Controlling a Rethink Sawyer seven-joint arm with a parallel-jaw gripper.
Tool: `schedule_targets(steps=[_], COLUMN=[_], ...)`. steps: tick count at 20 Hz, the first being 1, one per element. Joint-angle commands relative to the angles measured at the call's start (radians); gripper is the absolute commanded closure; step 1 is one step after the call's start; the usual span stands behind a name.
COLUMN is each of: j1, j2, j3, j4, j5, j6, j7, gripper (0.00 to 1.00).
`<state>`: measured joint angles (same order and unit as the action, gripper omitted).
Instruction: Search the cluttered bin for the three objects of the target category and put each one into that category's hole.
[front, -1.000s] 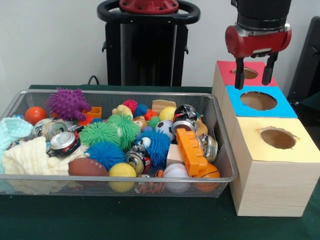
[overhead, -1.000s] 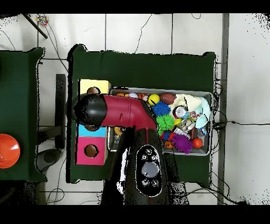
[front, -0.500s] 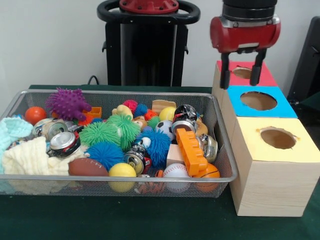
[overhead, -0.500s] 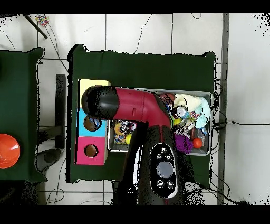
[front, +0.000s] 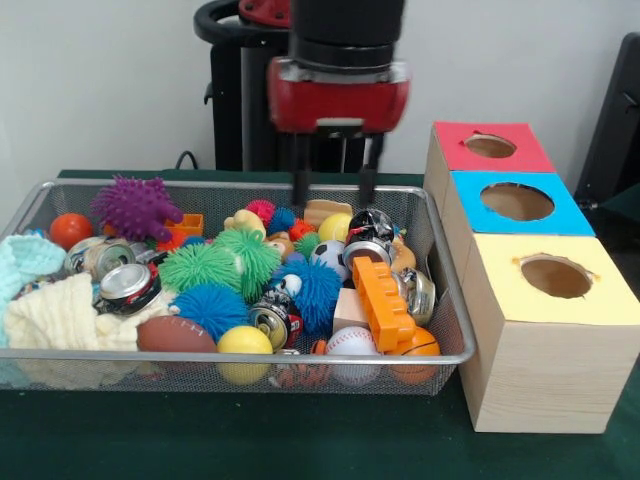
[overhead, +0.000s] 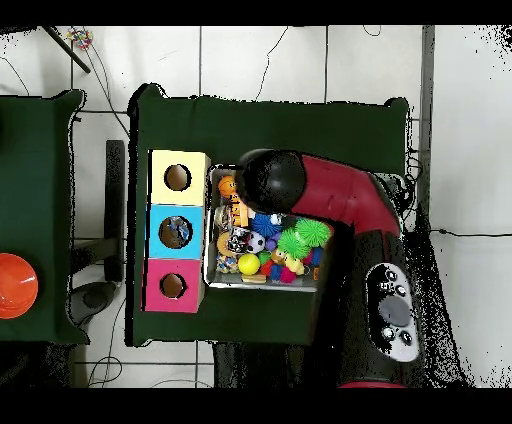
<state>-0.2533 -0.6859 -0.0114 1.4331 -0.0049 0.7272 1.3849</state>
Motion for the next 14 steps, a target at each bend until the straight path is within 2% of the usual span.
schedule_targets(steps=[1, 6, 14], j1=[-0.137, -0.194, -0.242], j2=[0.089, 0.098, 0.100], j3=[0.076, 0.121, 0.161], j4=[-0.063, -0.097, -0.123], j5=[-0.088, -0.106, -0.128], j6=[-0.016, 0.026, 0.054], j7=[-0.095, -0.123, -0.122], gripper=[0.00, 0.00, 0.00])
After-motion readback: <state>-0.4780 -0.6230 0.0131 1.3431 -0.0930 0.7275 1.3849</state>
